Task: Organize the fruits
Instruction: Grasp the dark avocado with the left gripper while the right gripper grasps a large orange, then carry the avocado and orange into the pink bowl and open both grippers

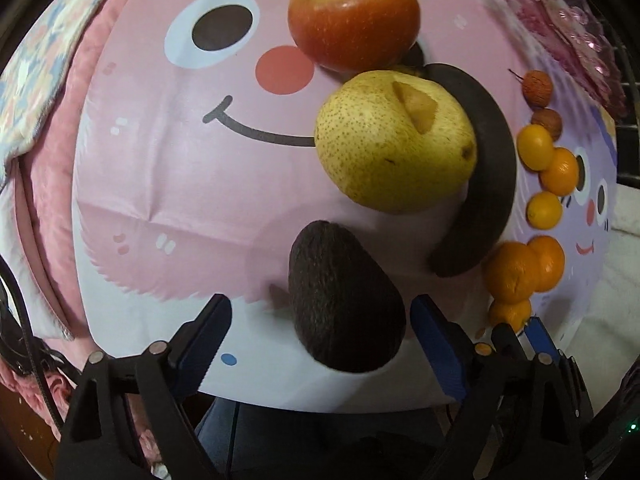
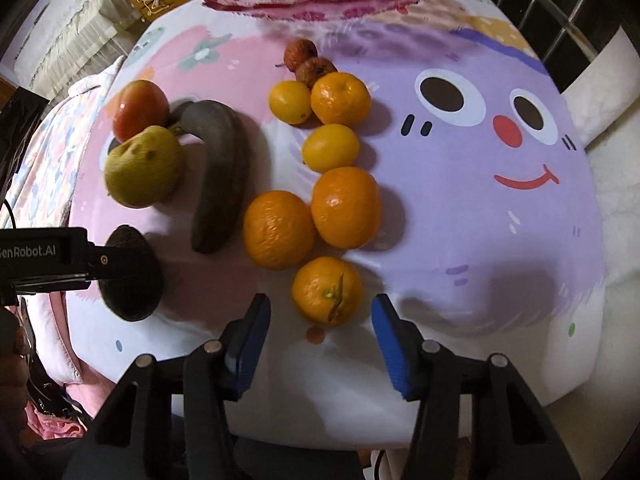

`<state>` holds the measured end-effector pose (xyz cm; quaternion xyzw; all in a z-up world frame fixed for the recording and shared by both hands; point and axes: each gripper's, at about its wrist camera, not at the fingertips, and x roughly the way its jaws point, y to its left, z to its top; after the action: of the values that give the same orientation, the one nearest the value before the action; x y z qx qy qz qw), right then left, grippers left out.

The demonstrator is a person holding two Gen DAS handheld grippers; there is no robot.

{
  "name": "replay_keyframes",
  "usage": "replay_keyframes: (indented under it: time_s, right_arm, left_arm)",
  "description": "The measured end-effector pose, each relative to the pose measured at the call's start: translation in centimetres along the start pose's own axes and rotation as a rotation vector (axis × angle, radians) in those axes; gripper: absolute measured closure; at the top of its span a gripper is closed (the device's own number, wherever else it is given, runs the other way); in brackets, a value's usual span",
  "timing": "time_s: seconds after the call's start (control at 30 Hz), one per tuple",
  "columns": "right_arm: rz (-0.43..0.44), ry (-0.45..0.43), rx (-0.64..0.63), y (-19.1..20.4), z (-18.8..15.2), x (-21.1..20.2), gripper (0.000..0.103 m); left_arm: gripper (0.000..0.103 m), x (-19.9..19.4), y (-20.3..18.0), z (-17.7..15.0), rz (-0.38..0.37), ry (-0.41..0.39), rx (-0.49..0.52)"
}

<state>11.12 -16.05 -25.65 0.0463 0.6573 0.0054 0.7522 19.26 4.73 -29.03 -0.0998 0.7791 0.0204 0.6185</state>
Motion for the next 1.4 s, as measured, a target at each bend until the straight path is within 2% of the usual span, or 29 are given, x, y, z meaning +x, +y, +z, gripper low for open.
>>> replay_keyframes:
  time_s: [0.13,0.3,0.43,0.63,0.73,0.97,1.17,1.4]
  right_arm:
    - [0.01,0.043,-0.004,-0.6,0.8,1.2,0.052]
    - [0.02,0.081,-0.013,-1.0,1.2,2.1,0.058]
    - [0.03,0.078,-0.02,-1.2,1.6,2.3,0.061]
    - [0.016,0.061,-0.021,-0.7,1.3,2.2,0.064]
    - [0.019,0.043,-0.015,-0.6,0.6,1.6,0.064]
    - [0.003,-0.029,-0.016,-0.8,-0.3,-0.7,0.064]
    - [0.003,-0.097,-0.02,-0.4,0.3,-4.2,0.064]
    - [0.003,-0.204,-0.04,-0.4,2.3,-8.8,0.064]
  left_arm:
    - [0.022,1.3,-0.2,1.0,0.009,0.049,-0.026]
    - [0.029,2.4,0.0,1.2,-0.002,0.074,-0.041]
    - [0.046,3.0,0.5,0.6,-0.034,0.088,-0.044]
    - [0.046,3.3,0.4,-0.5,-0.005,0.079,-0.022]
    - [0.047,2.9,0.7,-2.0,-0.001,0.073,-0.029]
    - [0.047,-0.9,1.3,-3.8,0.009,-0.014,-0.007]
    - [0.046,-4.7,1.6,-4.8,-0.008,-0.079,0.025]
    - [0.046,-11.6,-0.3,-3.6,-0.037,-0.15,0.109]
